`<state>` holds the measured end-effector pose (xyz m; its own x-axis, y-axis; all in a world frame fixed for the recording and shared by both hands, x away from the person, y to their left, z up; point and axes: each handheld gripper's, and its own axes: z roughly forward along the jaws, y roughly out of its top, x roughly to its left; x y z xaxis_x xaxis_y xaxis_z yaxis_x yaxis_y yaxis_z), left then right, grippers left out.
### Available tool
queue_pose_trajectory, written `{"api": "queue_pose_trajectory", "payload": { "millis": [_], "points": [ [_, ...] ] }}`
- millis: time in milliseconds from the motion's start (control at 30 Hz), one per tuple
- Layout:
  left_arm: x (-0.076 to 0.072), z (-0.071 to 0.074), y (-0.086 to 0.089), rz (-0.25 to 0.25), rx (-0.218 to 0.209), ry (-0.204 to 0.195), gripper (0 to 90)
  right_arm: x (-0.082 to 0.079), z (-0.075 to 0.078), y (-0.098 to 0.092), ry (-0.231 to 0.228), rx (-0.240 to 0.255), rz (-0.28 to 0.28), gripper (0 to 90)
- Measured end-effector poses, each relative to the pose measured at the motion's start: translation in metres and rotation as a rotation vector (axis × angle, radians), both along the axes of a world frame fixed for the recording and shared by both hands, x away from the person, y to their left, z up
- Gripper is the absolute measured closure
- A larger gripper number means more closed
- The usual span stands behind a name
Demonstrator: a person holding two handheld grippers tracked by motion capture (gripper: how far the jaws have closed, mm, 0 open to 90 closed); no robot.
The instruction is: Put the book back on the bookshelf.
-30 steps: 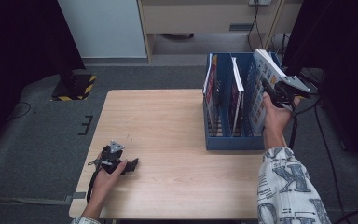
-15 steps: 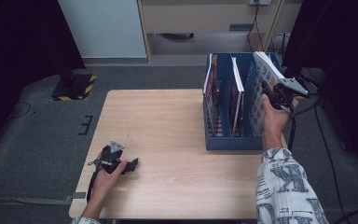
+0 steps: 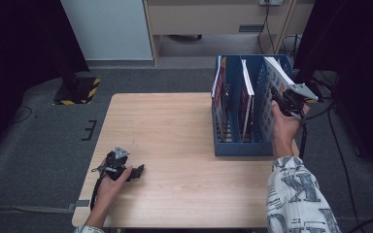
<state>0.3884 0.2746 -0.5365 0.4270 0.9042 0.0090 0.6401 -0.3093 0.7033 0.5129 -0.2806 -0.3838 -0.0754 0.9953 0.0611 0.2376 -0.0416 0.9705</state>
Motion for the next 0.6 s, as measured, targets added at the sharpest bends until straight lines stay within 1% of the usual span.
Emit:
{"api": "queue_pose_trajectory", "payload": {
  "millis": [100, 133, 367, 400, 500, 600],
  "points": [
    [0.0, 0.0, 0.0, 0.0, 0.0, 0.0, 2.3, -0.001, -0.001, 0.0001, 0.004, 0.002, 0.001, 73.8],
    [0.0, 0.0, 0.0, 0.0, 0.0, 0.0, 2.3, -0.002, -0.0022, -0.0002, 0.014, -0.003, 0.006, 73.8],
    [0.0001, 0.0, 0.0, 0.0, 0.0, 0.0, 2.3, -0.0054, -0.0062, 0.0001, 0.017, -0.011, 0.016, 73.7],
    [0.0001, 0.0, 0.0, 0.0, -0.001, 0.0, 2.3, -0.0063, -0.0061, -0.0005, 0.023, -0.008, 0.029, 73.6],
    [0.0002, 0.0, 0.0001, -0.001, 0.0, 0.001, 2.2, -0.007, -0.0057, -0.0006, 0.031, -0.009, 0.04, 73.0],
    [0.0002, 0.0, 0.0, 0.0, 0.0, 0.001, 2.3, -0.0081, -0.0035, -0.001, 0.027, -0.002, 0.053, 72.3]
  ]
}}
